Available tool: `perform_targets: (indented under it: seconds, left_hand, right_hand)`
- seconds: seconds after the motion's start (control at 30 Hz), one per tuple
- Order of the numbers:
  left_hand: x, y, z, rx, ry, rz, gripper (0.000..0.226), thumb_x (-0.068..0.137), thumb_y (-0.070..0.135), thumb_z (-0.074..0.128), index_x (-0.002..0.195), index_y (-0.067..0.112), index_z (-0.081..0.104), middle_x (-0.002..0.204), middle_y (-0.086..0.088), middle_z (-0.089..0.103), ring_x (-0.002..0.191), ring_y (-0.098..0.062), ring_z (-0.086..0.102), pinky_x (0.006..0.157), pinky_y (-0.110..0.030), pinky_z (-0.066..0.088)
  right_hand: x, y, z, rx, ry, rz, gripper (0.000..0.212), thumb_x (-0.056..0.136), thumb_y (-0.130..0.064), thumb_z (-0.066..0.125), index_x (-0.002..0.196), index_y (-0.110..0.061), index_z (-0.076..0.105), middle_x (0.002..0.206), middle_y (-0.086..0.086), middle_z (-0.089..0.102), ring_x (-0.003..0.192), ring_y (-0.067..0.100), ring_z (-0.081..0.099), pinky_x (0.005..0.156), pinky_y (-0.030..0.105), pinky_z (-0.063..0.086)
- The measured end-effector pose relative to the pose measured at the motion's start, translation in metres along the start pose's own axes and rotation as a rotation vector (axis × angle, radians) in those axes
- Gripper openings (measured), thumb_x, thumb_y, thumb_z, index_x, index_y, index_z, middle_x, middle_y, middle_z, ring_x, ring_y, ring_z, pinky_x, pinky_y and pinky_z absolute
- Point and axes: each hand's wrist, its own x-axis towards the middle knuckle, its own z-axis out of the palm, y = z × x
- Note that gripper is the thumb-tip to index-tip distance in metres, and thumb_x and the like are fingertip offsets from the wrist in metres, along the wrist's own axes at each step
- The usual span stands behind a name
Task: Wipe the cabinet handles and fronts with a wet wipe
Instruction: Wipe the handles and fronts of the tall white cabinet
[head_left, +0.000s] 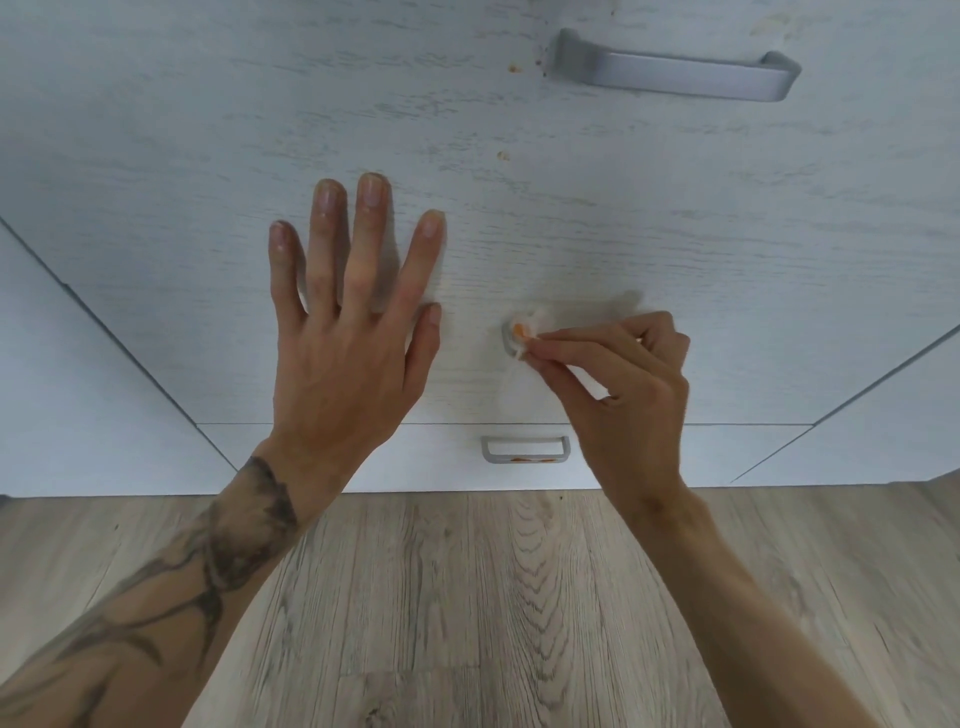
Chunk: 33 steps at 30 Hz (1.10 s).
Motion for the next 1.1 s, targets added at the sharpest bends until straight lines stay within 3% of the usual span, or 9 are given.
perform_targets:
  seconds: [0.17,0.43,0.6,0.83,0.93,1.1]
  left_hand:
    - [0.000,-0.001,0.002,0.000,0.002,0.002,0.073,0.114,0.038,0.047,0.172,0.019,0.006,0.171,-0.023,0.009,0.157,-0.049,0.009,0.131,-0.063,0.006]
    - [0.000,0.000,0.001,0.004,0.005,0.004,0.076,0.114,0.038,0.048,0.172,0.020,0.002,0.170,-0.023,0.011,0.156,-0.049,0.012,0.130,-0.064,0.008]
    - [0.000,-0.001,0.000,0.007,-0.002,-0.001,0.076,0.114,0.039,0.047,0.171,0.020,0.002,0.170,-0.023,0.011,0.156,-0.049,0.013,0.130,-0.064,0.008]
    - [0.000,-0.001,0.000,0.007,-0.009,-0.001,0.073,0.115,0.039,0.045,0.171,0.018,0.004,0.170,-0.022,0.010,0.156,-0.048,0.013,0.131,-0.063,0.007]
    - [0.001,0.001,0.000,0.006,-0.006,-0.009,0.072,0.115,0.040,0.046,0.171,0.016,0.007,0.169,-0.023,0.010,0.156,-0.049,0.013,0.130,-0.063,0.007]
    - [0.000,0.000,0.001,0.000,0.002,-0.003,0.074,0.114,0.040,0.047,0.171,0.019,0.004,0.170,-0.023,0.011,0.156,-0.048,0.013,0.131,-0.064,0.007]
  right_hand:
    - [0.002,0.004,-0.004,-0.026,-0.009,-0.040,0.008,0.090,-0.028,0.085,0.095,-0.023,0.085,0.097,-0.015,0.078,0.089,0.023,0.058,0.085,0.039,0.036]
    - [0.003,-0.006,0.013,-0.022,0.005,-0.007,0.008,0.088,-0.028,0.087,0.090,-0.021,0.085,0.088,-0.012,0.077,0.086,0.025,0.058,0.083,0.041,0.038]
    - [-0.007,-0.008,0.011,-0.018,0.086,0.049,0.008,0.089,-0.028,0.087,0.093,-0.021,0.085,0.095,-0.012,0.078,0.090,0.023,0.058,0.084,0.040,0.040]
    - [-0.004,0.011,-0.014,-0.114,-0.087,-0.113,0.025,0.092,-0.028,0.084,0.116,-0.030,0.079,0.119,-0.023,0.071,0.103,0.024,0.055,0.091,0.037,0.033]
    - [0.001,0.013,-0.013,-0.073,-0.038,-0.126,0.016,0.091,-0.025,0.084,0.107,-0.025,0.083,0.108,-0.020,0.075,0.094,0.021,0.055,0.084,0.042,0.037]
    - [0.010,-0.001,0.006,0.010,-0.029,-0.133,0.009,0.088,-0.023,0.087,0.096,-0.019,0.085,0.085,-0.023,0.070,0.085,0.016,0.050,0.083,0.037,0.038]
